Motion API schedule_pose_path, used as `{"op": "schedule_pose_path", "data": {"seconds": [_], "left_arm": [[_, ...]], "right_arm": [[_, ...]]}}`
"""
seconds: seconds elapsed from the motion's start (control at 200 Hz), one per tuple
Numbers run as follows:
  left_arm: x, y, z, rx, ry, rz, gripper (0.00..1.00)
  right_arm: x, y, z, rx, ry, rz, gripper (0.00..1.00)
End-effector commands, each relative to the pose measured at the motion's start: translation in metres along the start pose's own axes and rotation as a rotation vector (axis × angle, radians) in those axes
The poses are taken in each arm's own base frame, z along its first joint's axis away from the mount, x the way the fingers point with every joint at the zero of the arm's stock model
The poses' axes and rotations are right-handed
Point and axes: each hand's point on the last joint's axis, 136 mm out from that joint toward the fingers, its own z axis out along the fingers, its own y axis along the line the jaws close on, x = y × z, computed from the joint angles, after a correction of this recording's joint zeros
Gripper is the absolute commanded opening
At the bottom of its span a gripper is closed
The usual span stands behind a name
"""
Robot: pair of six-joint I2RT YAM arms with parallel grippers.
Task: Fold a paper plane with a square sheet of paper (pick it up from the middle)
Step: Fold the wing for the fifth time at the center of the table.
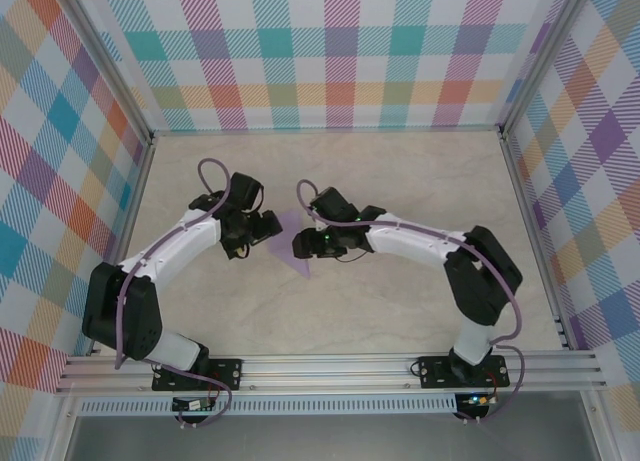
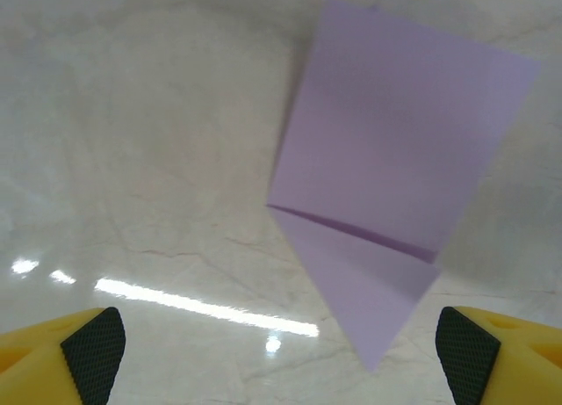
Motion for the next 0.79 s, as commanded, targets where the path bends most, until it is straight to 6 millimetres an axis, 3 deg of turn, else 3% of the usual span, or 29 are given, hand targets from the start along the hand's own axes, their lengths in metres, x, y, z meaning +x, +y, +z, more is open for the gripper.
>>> {"op": "schedule_pose_path", "data": {"seconds": [0.0,0.165,0.305,0.425,0.525,0.665,0.79], "left_arm": [[-0.002,0.011,-0.009,0.015,-0.027,-0.059,0.94],[0.004,0.024,-0.008,0.009,-0.024,-0.096,0.94],[0.01,0.024,-0.006,0.023,-0.003,-0.11,0.94],[0.012,0.022,-0.004,0.036,0.008,-0.113,0.94],[0.014,0.02,-0.003,0.051,0.015,-0.113,0.94],[0.017,0.018,-0.002,0.068,0.027,-0.107,0.94],[0.019,0.016,0.0,0.086,0.037,-0.106,0.94]], "right_arm": [[-0.012,0.025,0.018,-0.081,0.017,0.008,0.53],[-0.011,0.017,0.048,-0.058,0.07,0.037,0.48],[-0.006,-0.001,0.061,0.025,0.103,-0.012,0.48],[0.009,-0.018,0.067,0.073,0.175,-0.106,0.47],[0.03,-0.036,0.065,0.096,0.252,-0.212,0.47],[0.06,-0.067,0.046,0.113,0.339,-0.348,0.46],[0.078,-0.074,0.023,0.068,0.364,-0.438,0.45]]}}
